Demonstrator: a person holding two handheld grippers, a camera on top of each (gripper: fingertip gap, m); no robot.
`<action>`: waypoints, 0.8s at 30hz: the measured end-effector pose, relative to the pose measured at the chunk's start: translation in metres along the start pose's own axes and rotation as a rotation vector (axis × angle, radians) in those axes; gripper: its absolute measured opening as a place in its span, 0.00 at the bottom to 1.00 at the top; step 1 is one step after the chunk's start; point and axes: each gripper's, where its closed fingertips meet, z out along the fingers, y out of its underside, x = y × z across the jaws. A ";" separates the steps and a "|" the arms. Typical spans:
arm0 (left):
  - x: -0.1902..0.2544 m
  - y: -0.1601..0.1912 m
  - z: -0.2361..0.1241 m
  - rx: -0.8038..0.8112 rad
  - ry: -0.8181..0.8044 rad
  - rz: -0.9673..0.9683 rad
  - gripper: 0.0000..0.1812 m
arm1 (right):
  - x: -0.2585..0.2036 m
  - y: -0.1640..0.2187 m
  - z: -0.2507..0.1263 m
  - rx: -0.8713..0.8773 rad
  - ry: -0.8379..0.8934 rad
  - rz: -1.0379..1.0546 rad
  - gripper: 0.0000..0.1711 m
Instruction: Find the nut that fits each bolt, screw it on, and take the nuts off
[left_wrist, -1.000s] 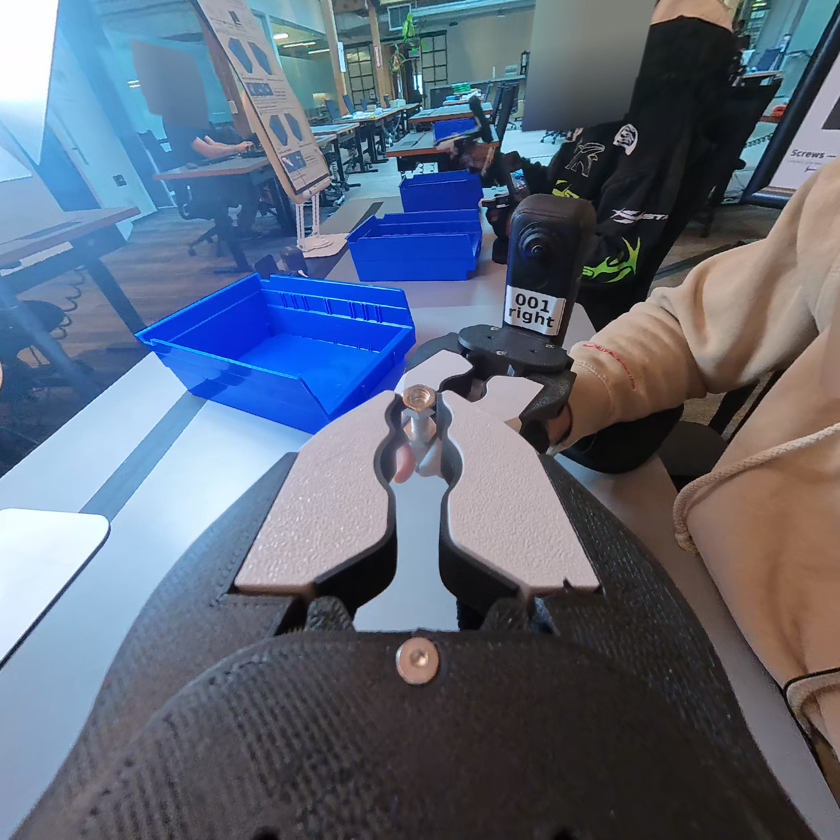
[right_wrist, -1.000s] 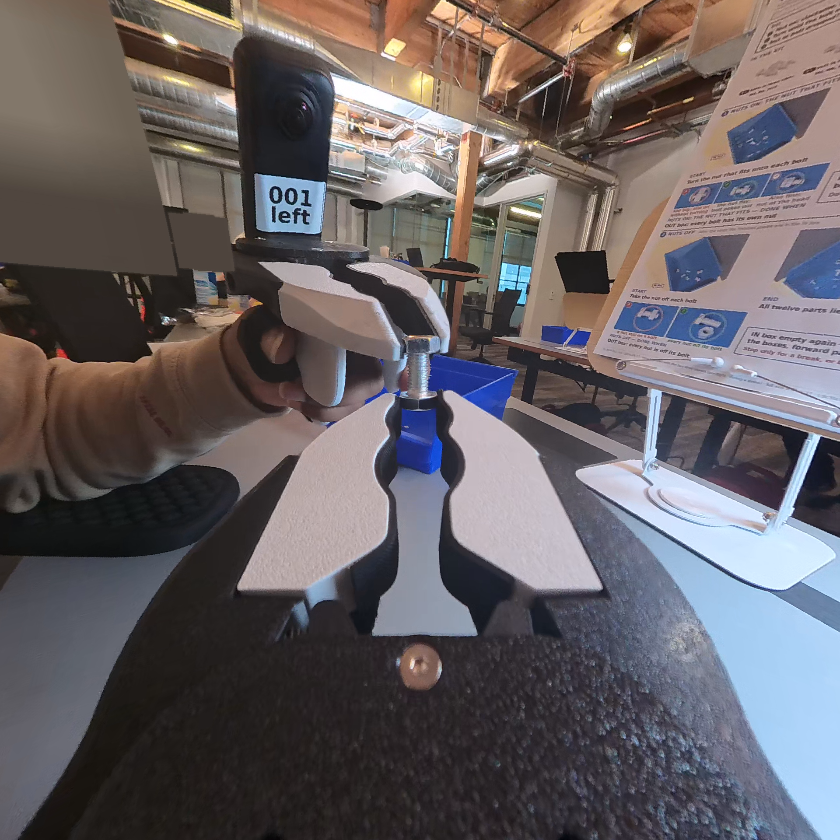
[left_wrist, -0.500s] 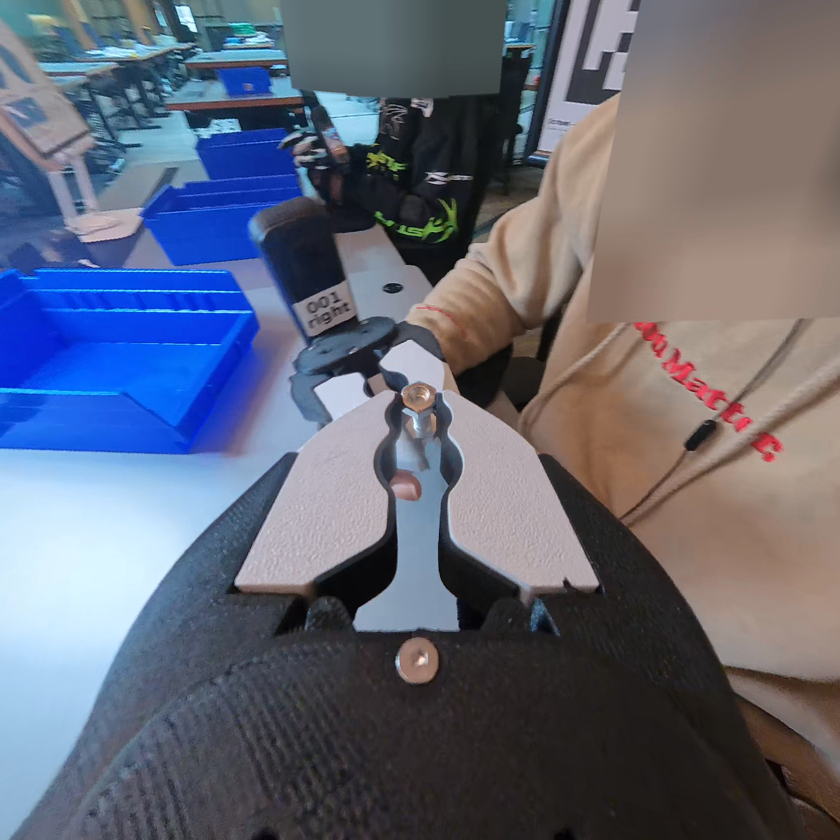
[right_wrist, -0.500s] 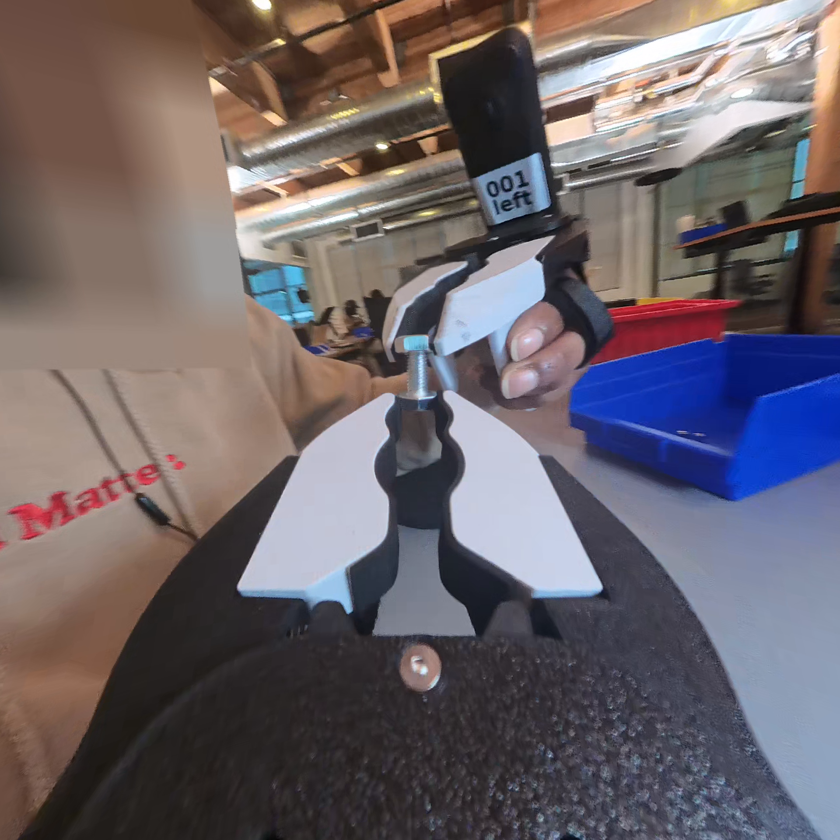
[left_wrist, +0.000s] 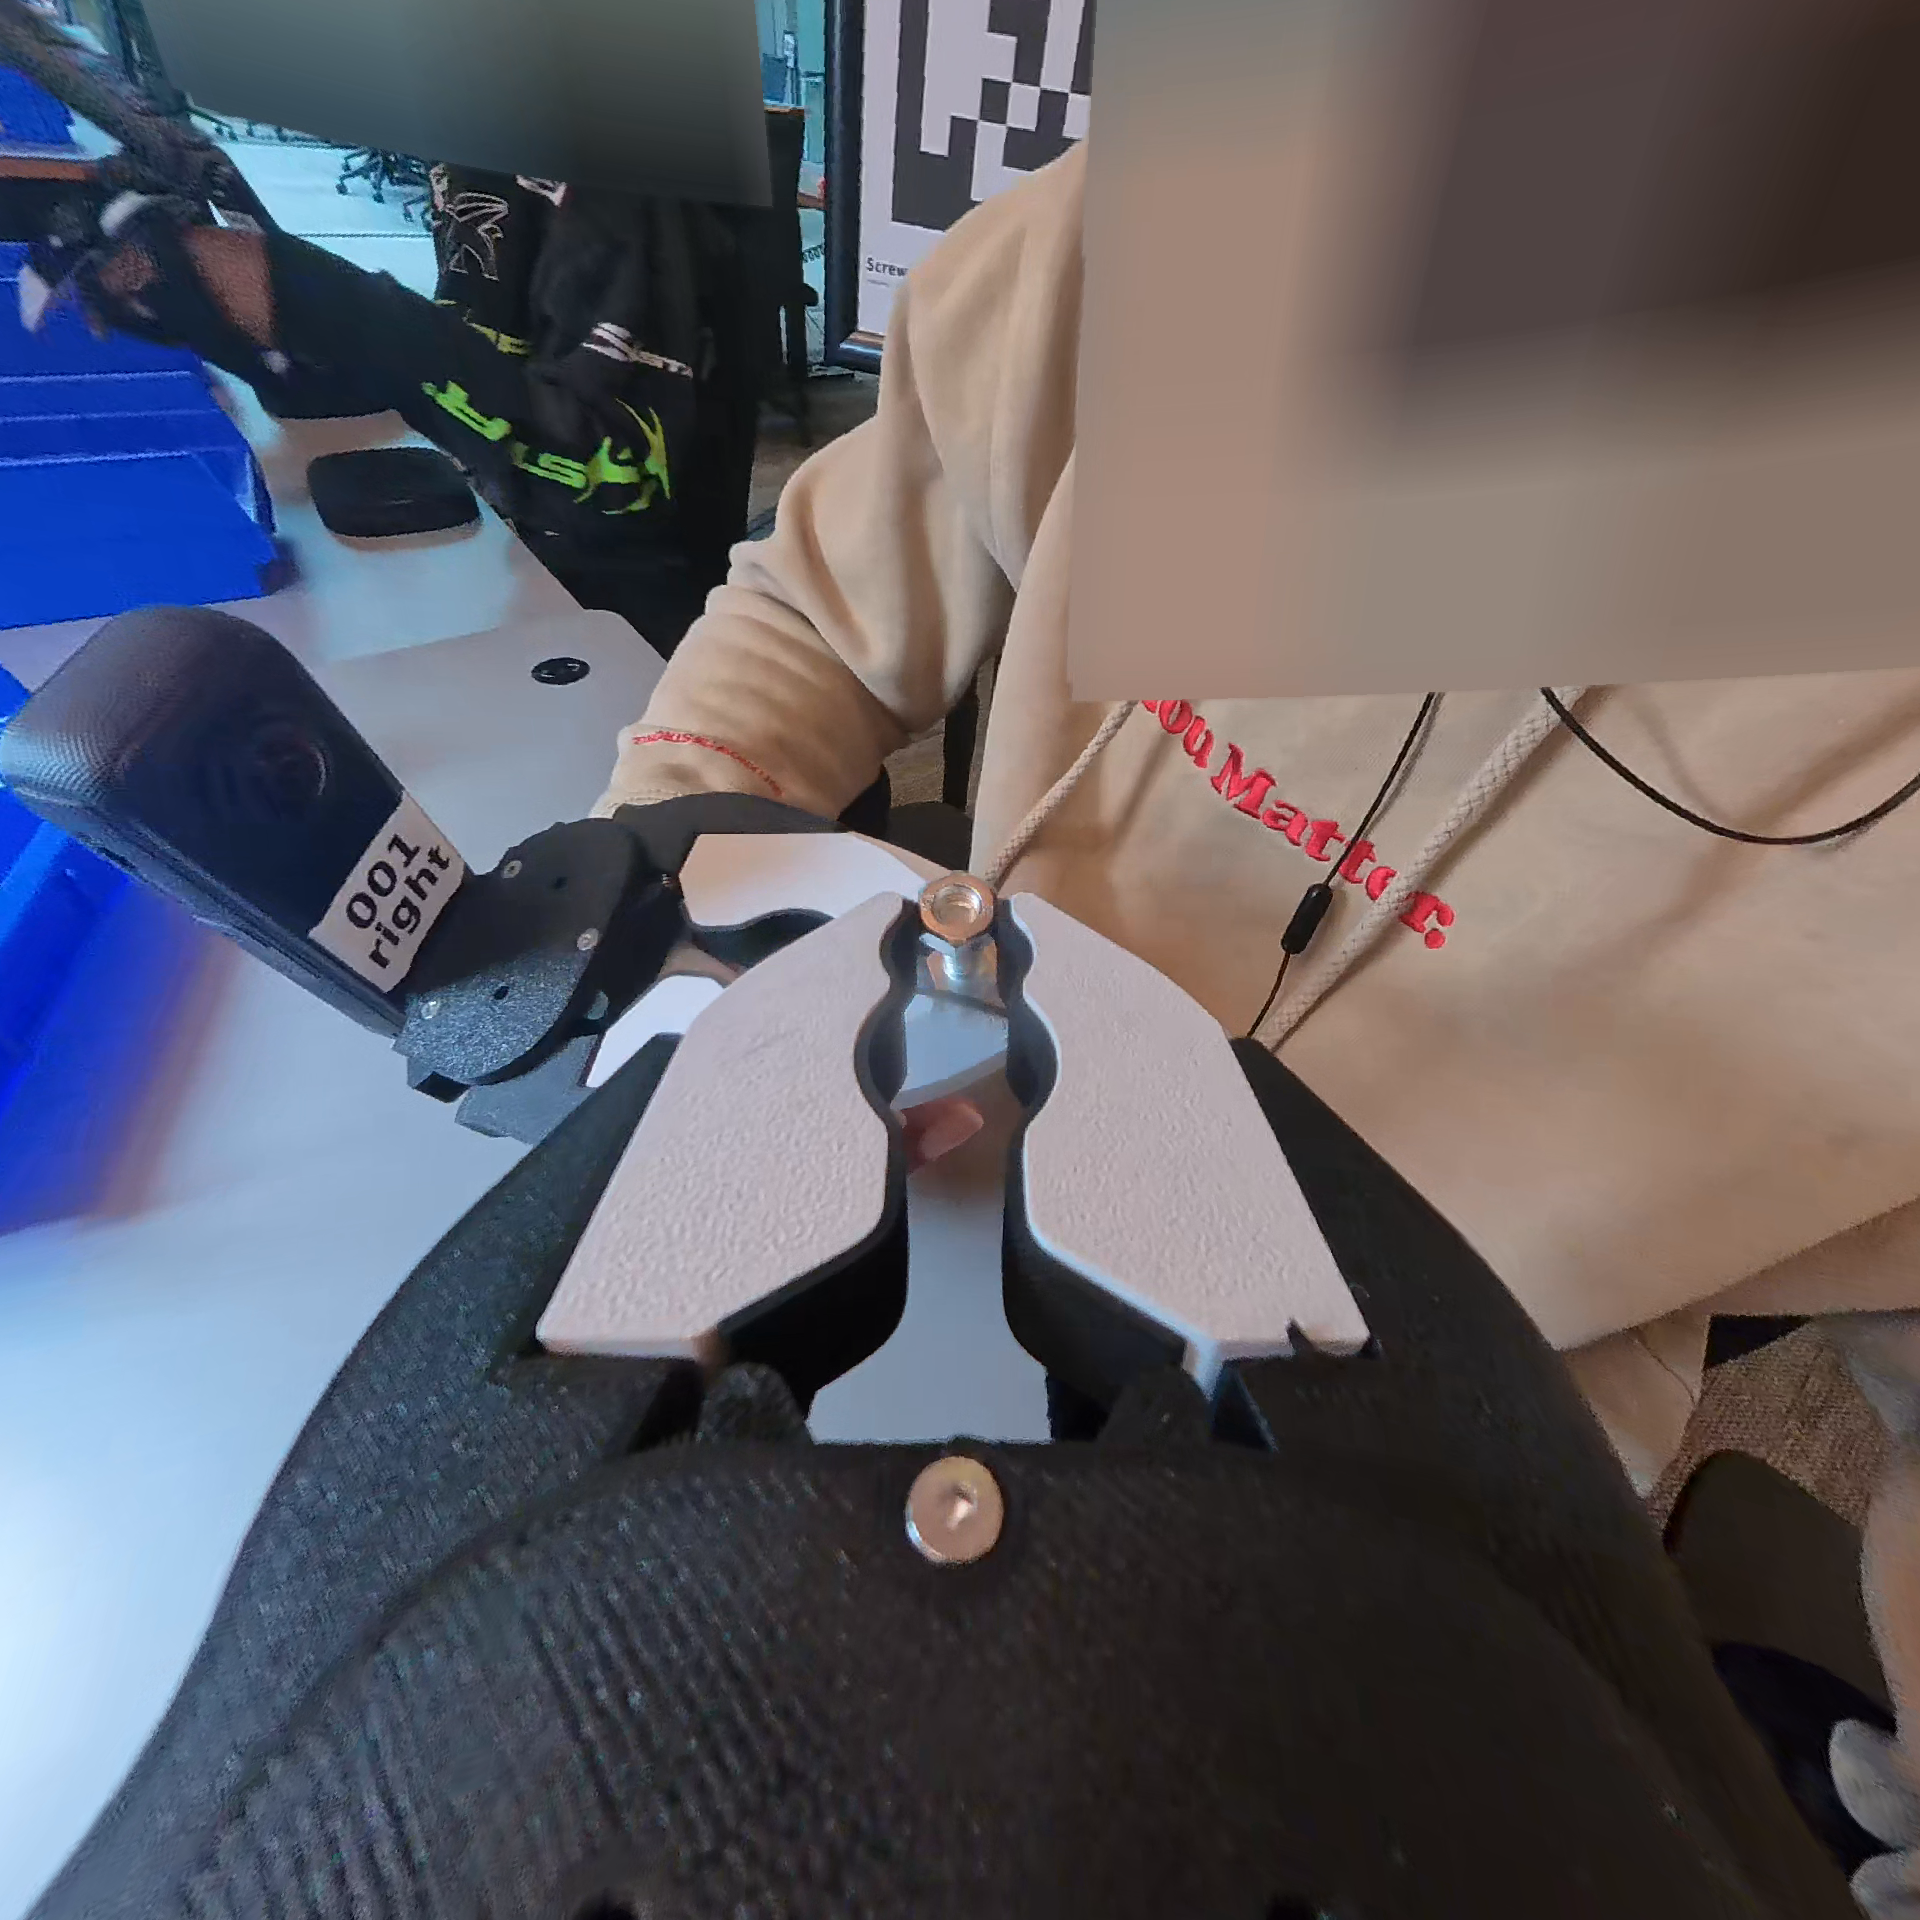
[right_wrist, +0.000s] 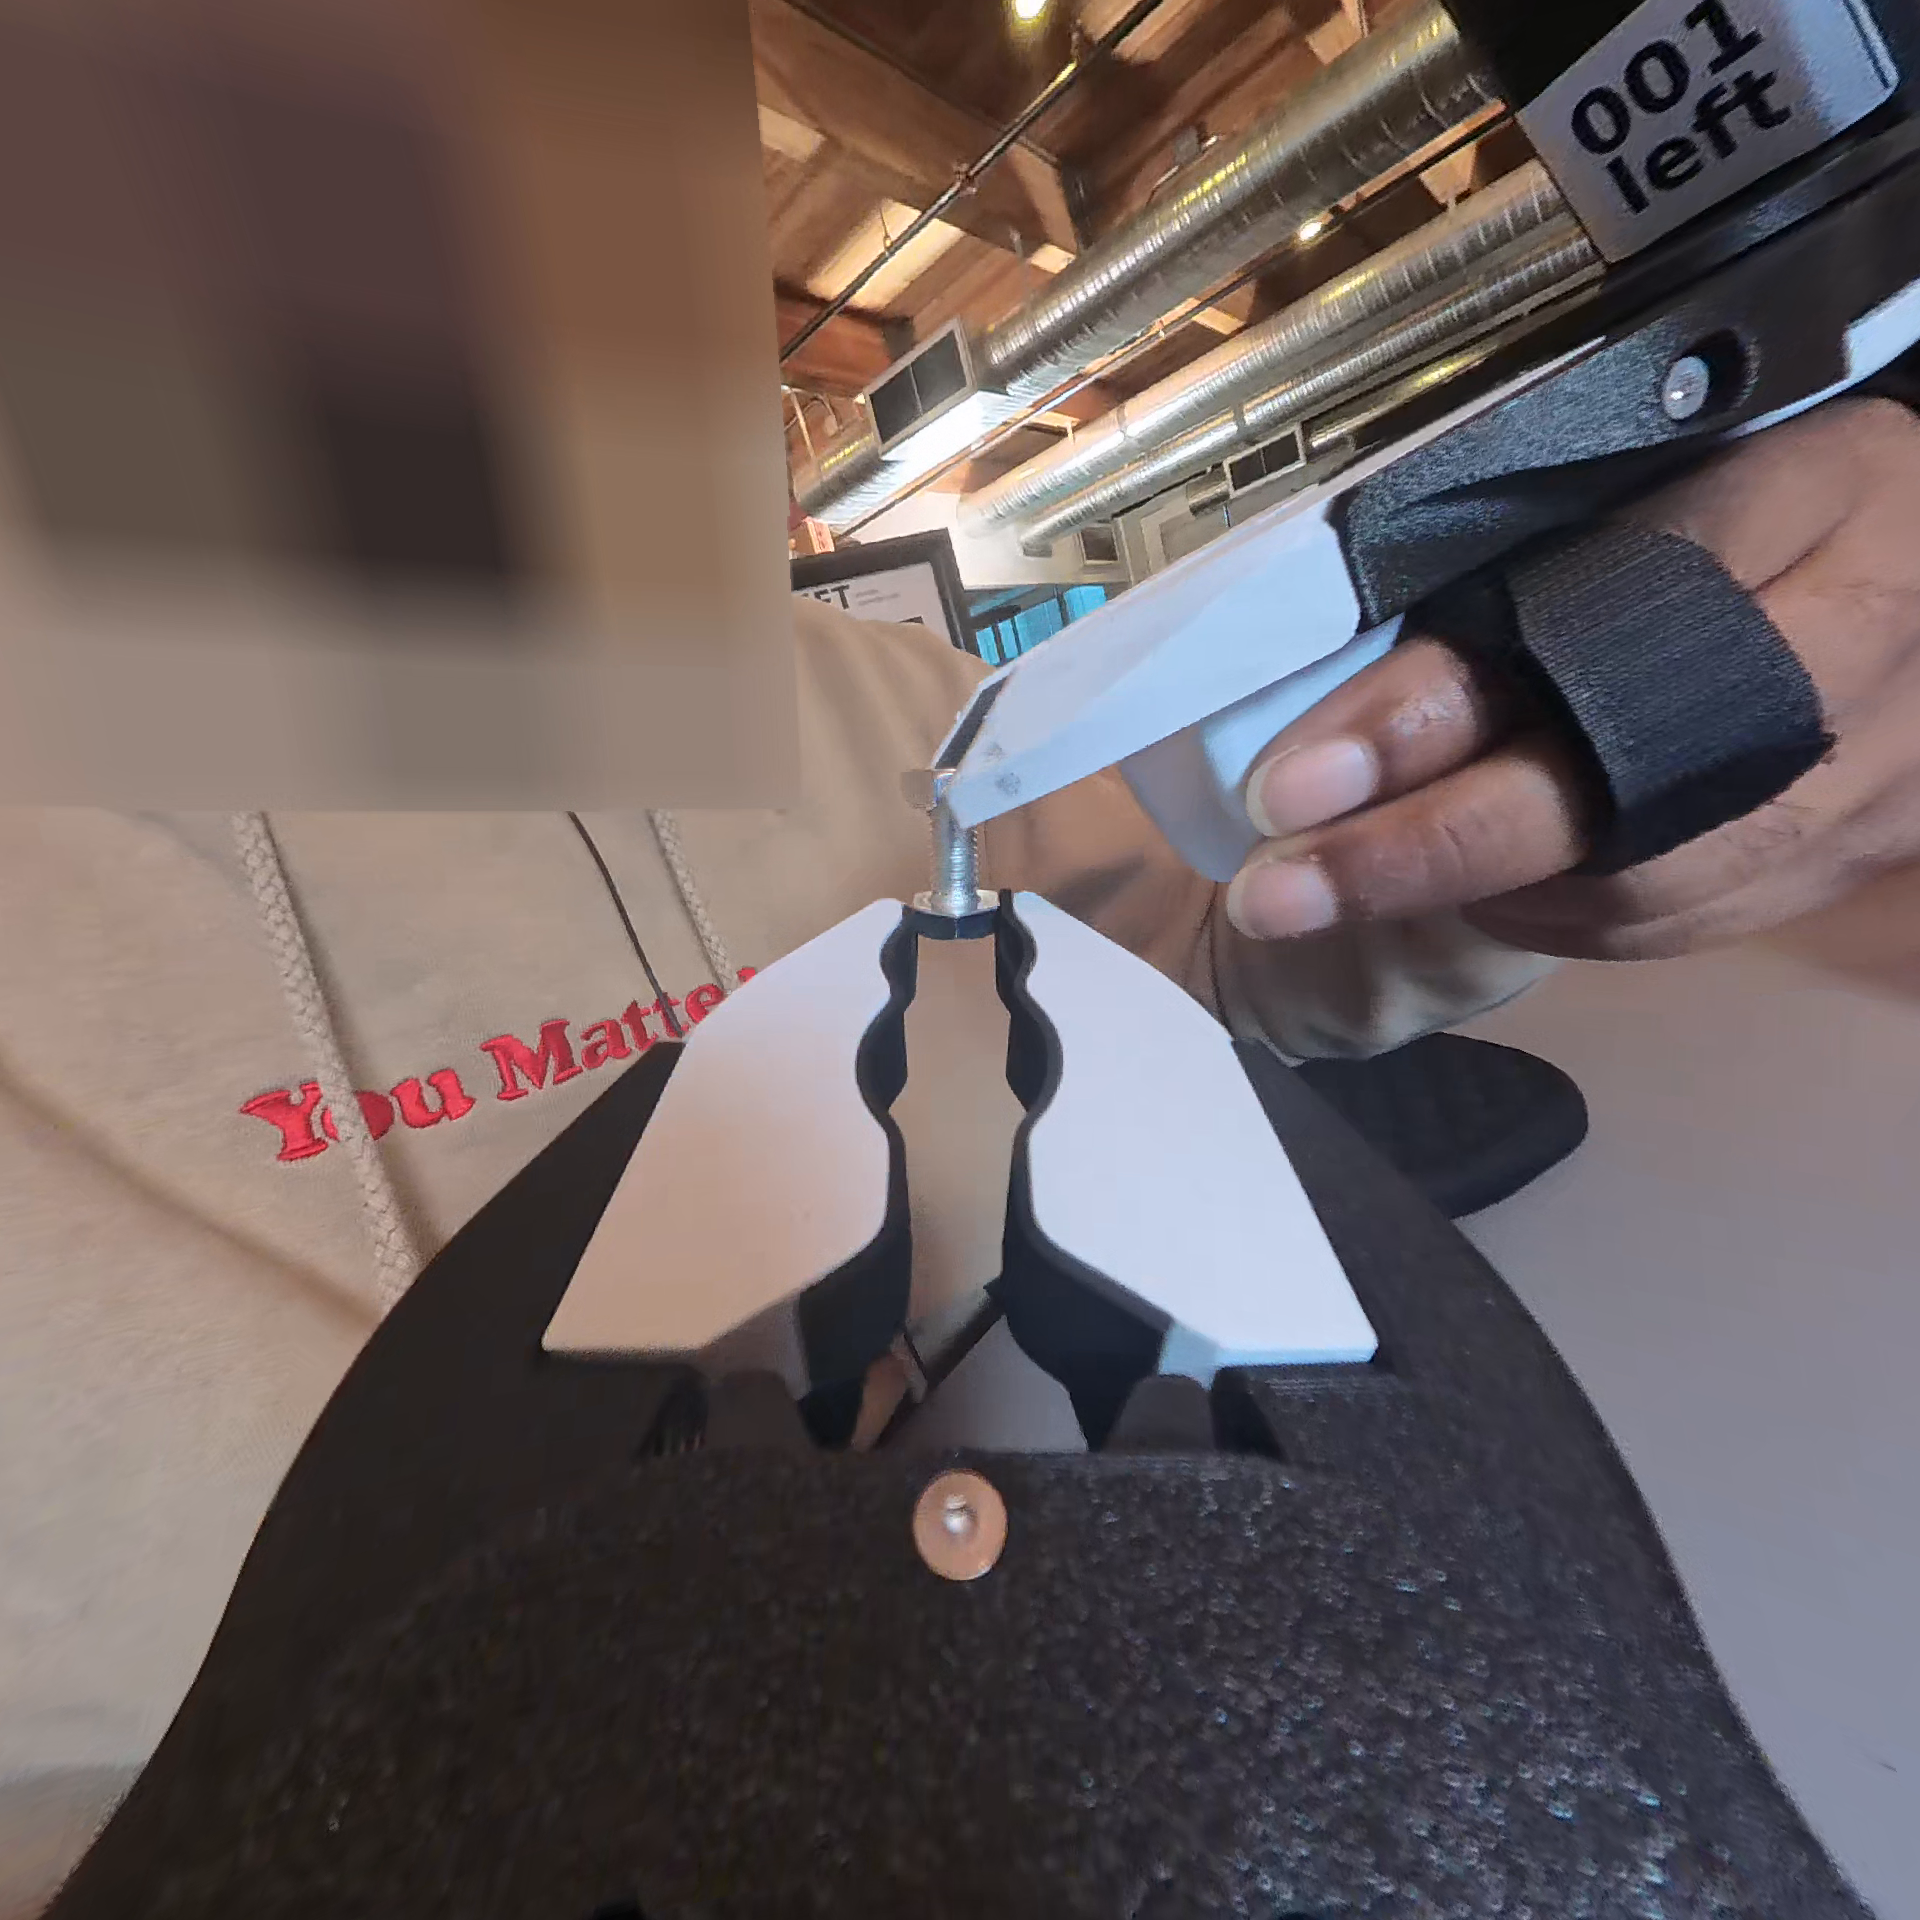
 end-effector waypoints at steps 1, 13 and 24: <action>0.000 0.000 0.000 -0.003 -0.002 0.008 0.08 | 0.000 0.001 0.000 -0.005 0.005 -0.007 0.08; -0.018 -0.011 -0.014 0.046 -0.159 0.033 0.16 | 0.016 -0.017 -0.010 0.020 0.190 -0.164 0.08; -0.090 -0.040 -0.049 0.277 -0.656 -0.025 0.15 | 0.053 -0.079 -0.068 0.163 0.755 -0.514 0.08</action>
